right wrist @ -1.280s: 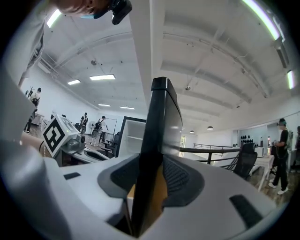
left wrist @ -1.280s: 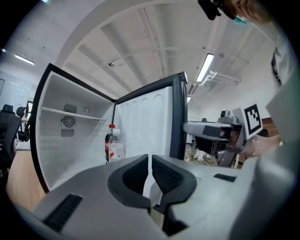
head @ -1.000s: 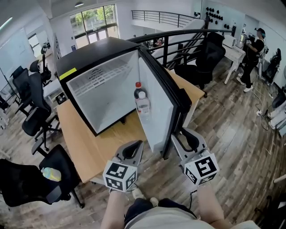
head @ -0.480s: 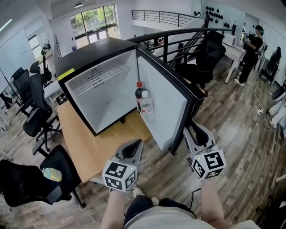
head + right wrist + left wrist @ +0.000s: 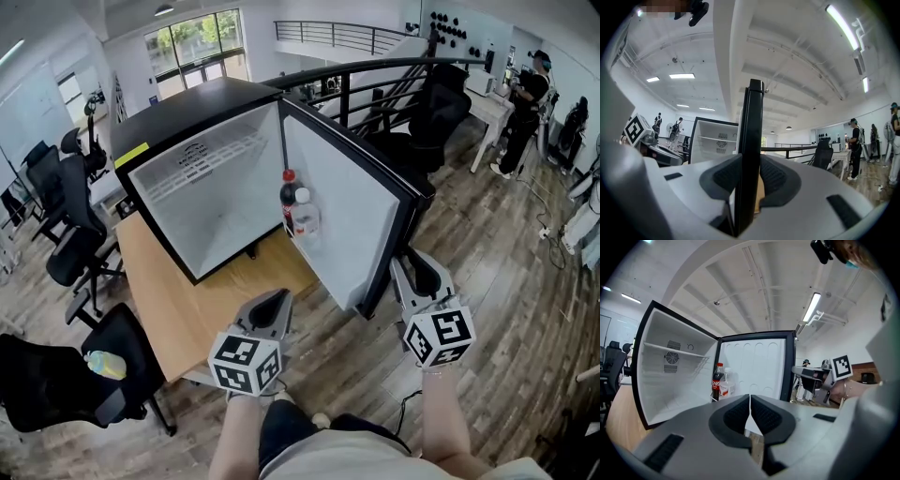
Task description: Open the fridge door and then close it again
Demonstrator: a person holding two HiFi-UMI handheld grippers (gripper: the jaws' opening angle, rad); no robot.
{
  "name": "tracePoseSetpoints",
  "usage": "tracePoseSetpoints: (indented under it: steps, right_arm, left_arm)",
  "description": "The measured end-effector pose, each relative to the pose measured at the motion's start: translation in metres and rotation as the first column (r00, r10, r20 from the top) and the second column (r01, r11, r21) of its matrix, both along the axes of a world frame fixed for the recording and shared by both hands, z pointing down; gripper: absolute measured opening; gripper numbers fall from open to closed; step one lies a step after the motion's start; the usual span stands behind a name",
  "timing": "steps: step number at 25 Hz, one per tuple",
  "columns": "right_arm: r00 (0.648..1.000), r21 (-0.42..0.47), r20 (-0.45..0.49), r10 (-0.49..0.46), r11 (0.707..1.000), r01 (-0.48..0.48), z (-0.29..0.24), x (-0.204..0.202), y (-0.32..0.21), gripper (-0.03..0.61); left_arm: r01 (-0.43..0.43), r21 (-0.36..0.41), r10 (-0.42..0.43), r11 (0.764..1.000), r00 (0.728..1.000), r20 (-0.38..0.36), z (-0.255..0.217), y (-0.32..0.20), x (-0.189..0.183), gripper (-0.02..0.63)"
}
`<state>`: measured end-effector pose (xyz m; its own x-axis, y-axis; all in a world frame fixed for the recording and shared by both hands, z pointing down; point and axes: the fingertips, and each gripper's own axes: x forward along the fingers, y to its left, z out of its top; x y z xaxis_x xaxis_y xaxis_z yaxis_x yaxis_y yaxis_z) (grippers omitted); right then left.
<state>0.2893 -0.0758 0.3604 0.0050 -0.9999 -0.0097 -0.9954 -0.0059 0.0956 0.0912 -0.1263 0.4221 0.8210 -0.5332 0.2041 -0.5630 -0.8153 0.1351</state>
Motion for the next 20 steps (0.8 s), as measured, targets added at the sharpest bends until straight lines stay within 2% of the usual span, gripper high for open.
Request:
tracePoseSetpoints:
  steps: [20]
  right_arm:
    - [0.998,-0.008,0.002,0.055,0.998,-0.055,0.001,0.024,-0.005,0.104]
  left_arm:
    - [-0.01,0.022,0.01,1.0,1.0,0.001,-0.009,-0.001,0.017,0.011]
